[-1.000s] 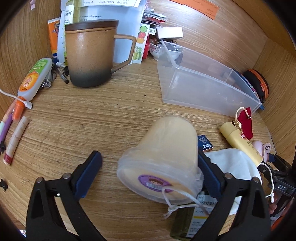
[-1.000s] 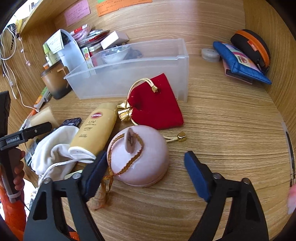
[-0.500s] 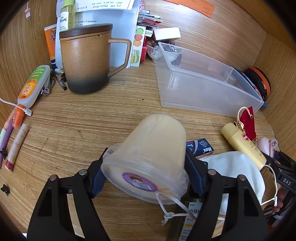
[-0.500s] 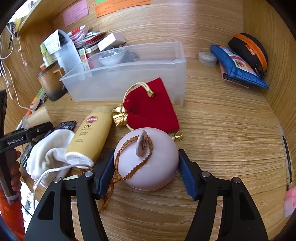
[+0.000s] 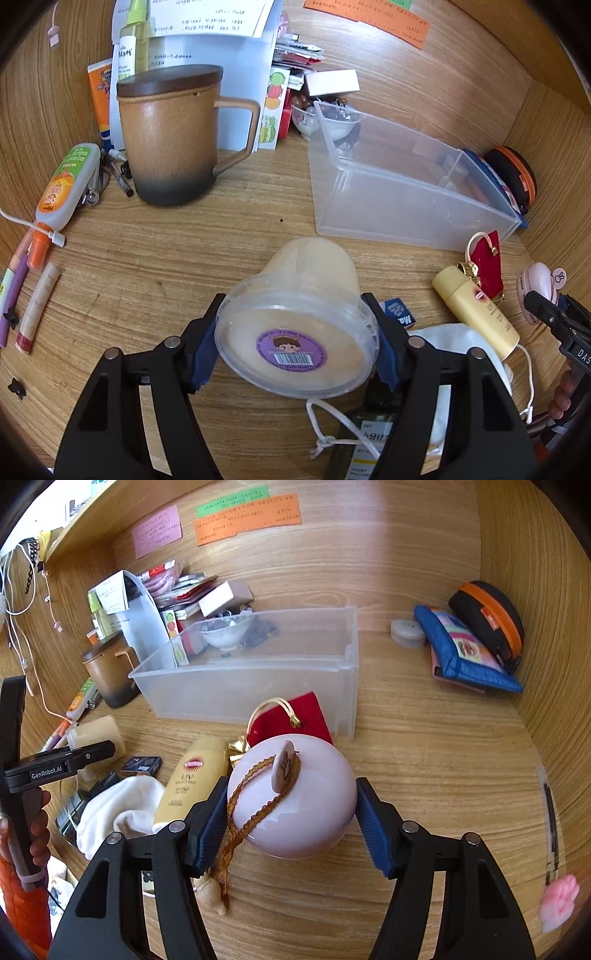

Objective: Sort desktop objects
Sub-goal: 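Grasp the cream plastic tub with the left tool while the right tool grasps the pink round container, then carry the cream tub with the left tool while the right tool carries the pink container over the clear box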

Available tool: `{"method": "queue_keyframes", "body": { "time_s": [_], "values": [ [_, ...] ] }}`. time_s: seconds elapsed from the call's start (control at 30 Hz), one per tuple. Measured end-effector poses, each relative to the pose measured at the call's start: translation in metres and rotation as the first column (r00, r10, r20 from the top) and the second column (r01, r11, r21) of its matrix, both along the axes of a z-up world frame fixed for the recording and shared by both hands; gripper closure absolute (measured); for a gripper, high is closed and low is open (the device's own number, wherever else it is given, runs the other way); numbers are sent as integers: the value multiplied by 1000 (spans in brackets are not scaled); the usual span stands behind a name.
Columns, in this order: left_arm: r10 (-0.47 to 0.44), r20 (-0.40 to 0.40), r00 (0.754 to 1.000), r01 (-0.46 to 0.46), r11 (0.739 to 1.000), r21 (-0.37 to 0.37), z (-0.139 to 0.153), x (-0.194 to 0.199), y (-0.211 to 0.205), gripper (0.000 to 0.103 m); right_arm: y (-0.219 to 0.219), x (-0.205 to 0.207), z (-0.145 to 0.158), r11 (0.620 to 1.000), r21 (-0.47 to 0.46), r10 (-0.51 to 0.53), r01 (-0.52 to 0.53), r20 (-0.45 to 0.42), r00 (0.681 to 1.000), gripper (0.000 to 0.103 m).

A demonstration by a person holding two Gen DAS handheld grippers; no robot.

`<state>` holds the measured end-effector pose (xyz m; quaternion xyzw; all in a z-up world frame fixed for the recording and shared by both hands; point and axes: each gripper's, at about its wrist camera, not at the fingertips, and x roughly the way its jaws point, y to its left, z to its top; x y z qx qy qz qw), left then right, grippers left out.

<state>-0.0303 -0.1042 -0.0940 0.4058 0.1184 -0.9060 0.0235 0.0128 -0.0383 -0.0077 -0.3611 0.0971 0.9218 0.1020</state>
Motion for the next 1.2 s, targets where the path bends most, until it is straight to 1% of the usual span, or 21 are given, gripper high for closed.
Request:
{"method": "queue_keyframes", "body": {
  "time_s": [0.3,0.43,0.67,0.87,1.2],
  "values": [
    [-7,-42,999,7,1000,-4,15,-6,3,34,-2,-8,19,999,36,22,-21,-35,999,42],
    [-11,-70,997,10,1000,-7,27,-9,3,34,-1,-12,24,999,46,30,-28,-39,999,42],
    [-28,-110,994,26,1000,-17,46,-16,5,34,2,-20,36,995,93,40,-35,-54,998,42],
    [-46,-140,989,44,999,-17,60,-25,8,34,5,-32,40,993,111,53,-47,-52,997,42],
    [-86,-159,984,84,996,-19,77,-50,14,34,11,-59,42,990,123,77,-73,-32,997,42]
  ]
}}
